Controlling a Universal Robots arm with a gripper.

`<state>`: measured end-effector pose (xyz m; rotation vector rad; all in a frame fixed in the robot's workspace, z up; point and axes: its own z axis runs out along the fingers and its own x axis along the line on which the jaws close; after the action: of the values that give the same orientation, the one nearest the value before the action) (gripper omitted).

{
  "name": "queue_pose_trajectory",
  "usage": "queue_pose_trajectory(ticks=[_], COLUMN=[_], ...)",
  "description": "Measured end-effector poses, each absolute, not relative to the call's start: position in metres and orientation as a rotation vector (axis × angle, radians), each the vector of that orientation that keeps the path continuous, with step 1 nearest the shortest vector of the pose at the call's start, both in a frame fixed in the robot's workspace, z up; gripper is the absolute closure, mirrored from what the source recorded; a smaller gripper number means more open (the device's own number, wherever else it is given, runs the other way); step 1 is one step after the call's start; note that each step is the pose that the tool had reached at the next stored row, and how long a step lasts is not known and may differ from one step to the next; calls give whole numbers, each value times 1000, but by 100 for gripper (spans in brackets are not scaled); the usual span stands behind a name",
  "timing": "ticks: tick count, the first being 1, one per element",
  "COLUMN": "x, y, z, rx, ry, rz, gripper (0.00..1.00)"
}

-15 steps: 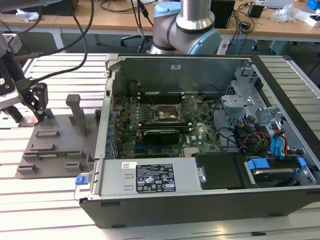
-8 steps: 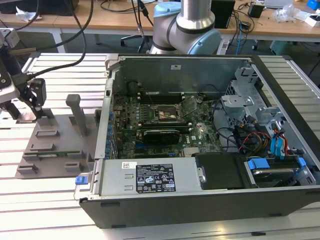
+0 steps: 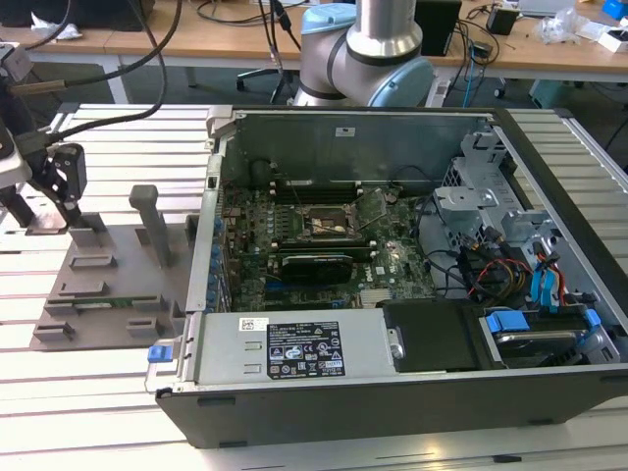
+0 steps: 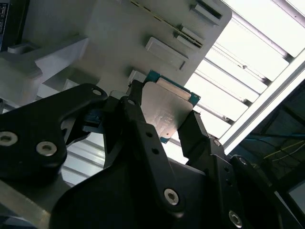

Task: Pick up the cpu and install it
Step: 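Pick up the cpu and move it towards the insertion slot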

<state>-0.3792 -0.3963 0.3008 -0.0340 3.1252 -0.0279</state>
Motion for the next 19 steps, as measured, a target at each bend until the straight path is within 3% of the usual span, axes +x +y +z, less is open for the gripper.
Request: queue_pose_trajectory(ticks=[19], x=[-379], y=[-396], z=[319], rx=[-34], ry=[3125], rz=[-28], gripper=[45])
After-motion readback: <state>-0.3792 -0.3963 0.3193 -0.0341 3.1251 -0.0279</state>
